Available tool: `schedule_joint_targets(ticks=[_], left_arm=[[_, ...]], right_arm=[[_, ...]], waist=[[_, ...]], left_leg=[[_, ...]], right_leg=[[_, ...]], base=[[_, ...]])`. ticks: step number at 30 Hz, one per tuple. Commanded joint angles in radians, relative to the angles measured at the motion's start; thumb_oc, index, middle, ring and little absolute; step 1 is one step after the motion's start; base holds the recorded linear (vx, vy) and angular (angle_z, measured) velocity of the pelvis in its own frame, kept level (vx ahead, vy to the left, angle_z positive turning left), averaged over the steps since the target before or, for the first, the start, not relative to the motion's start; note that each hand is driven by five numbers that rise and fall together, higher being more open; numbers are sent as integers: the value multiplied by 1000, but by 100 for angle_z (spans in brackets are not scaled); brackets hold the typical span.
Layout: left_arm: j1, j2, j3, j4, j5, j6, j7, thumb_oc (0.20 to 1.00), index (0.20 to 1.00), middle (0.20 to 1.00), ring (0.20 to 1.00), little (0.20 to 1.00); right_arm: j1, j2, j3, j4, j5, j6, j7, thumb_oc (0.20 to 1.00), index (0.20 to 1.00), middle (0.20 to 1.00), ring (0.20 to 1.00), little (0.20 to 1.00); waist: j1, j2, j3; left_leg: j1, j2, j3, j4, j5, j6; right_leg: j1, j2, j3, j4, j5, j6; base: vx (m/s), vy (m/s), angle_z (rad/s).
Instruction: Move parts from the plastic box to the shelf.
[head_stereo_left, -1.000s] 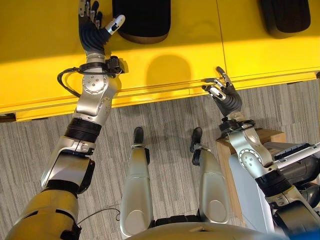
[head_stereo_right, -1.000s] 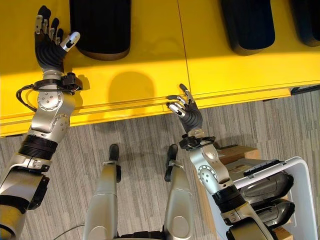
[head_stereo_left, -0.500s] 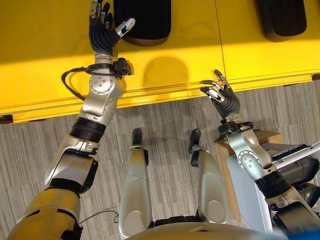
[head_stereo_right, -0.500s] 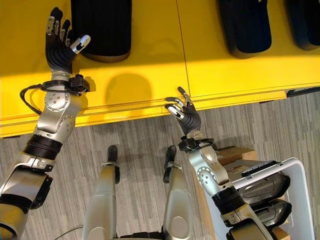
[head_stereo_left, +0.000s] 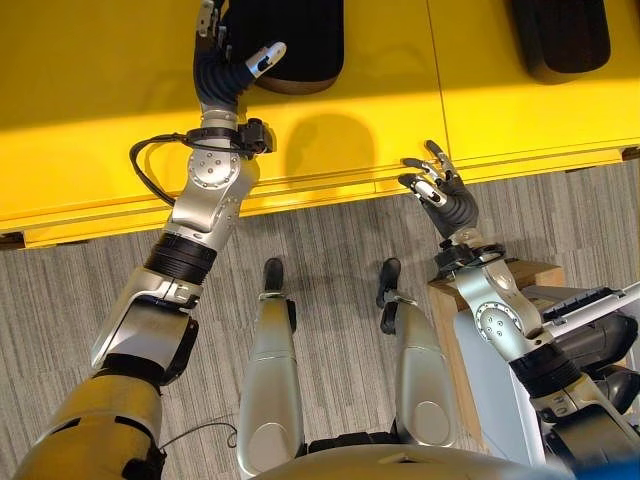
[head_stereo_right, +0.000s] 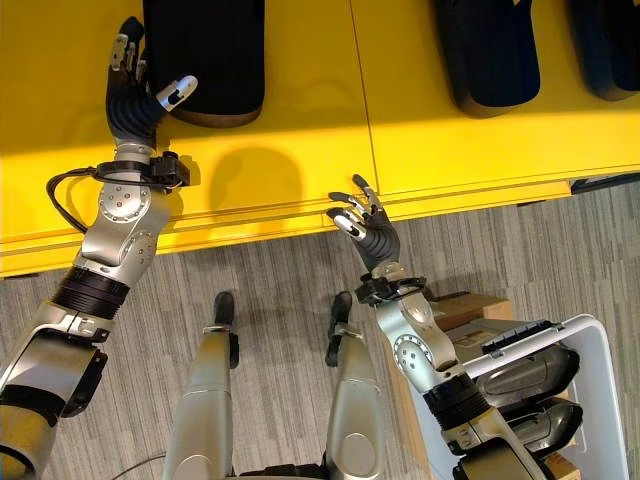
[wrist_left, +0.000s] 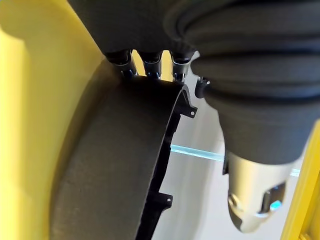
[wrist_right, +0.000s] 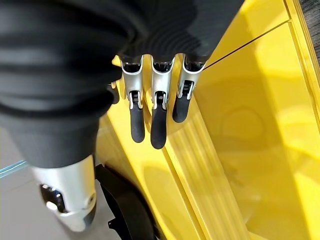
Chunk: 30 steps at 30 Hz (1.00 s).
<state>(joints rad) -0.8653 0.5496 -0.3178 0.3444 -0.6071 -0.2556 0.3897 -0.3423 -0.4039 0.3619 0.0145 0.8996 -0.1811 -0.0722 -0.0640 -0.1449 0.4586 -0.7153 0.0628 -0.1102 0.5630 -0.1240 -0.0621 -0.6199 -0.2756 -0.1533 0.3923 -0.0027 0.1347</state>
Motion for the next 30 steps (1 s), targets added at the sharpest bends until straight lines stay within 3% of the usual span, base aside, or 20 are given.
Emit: schedule_joint_targets(ticks=[1, 30], left_arm=[[-6, -111, -107, 11, 17, 55, -89, 1000, 1000, 1000, 1000, 1000], [-1, -158, -128, 11, 10, 58, -101, 1000, 1000, 1000, 1000, 1000]], right_arm=[[11, -31, -43, -113, 18, -40, 20, 1000, 1000, 1000, 1000, 1000], [31, -42, -40, -147, 23, -46, 33, 1000, 1000, 1000, 1000, 1000]], waist=[[-30, 46, 3], [-39, 44, -8]], left_leg=[[18, 11, 59, -50, 17, 33], [9, 14, 64, -50, 17, 33]], right_leg=[[49, 55, -20, 167, -130, -22], [36, 57, -11, 170, -128, -20]], base=[[0, 0, 0], [1, -1, -1]])
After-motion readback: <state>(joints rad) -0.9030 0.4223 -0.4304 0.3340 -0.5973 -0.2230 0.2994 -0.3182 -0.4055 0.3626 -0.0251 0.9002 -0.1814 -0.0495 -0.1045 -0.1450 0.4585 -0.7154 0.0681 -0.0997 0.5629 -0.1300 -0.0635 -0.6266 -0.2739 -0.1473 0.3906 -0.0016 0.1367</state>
